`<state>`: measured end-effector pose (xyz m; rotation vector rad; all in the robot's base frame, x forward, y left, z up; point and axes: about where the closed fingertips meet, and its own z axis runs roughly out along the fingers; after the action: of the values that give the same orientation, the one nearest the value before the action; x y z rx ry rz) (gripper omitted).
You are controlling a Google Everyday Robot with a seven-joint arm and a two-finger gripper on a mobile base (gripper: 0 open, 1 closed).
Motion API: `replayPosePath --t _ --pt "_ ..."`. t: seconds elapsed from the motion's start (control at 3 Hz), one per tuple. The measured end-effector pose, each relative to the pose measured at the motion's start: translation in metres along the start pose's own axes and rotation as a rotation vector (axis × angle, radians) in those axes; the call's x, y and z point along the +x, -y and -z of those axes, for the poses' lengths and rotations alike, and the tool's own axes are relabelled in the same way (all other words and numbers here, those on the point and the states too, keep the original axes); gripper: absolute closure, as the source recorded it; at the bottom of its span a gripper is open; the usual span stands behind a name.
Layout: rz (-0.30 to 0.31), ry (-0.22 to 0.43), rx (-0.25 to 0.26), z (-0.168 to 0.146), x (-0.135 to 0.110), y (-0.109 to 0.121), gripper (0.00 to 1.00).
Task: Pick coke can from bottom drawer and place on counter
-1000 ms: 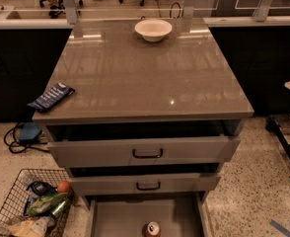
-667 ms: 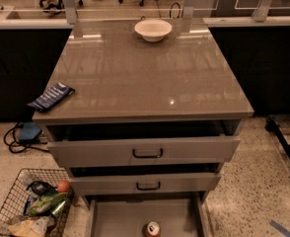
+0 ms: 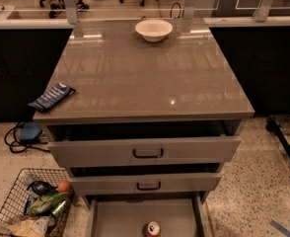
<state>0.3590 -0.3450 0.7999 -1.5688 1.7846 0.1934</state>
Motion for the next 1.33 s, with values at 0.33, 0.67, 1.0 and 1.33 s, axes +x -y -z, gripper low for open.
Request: replayPosePath --t 0.33,0.67,1.0,1.33 --pt "-0.003 -0.002 -0.001 0.0 -0.001 0.001 0.0" --pt "-0.038 0.02 -0.002 -0.016 0.009 0.002 0.0" --pt "-0.063 0.068 -0.002 -0.045 0.038 -0.013 0.0" --pt "-0.046 0.132 0.01 -0.075 0.071 -0.035 0.0"
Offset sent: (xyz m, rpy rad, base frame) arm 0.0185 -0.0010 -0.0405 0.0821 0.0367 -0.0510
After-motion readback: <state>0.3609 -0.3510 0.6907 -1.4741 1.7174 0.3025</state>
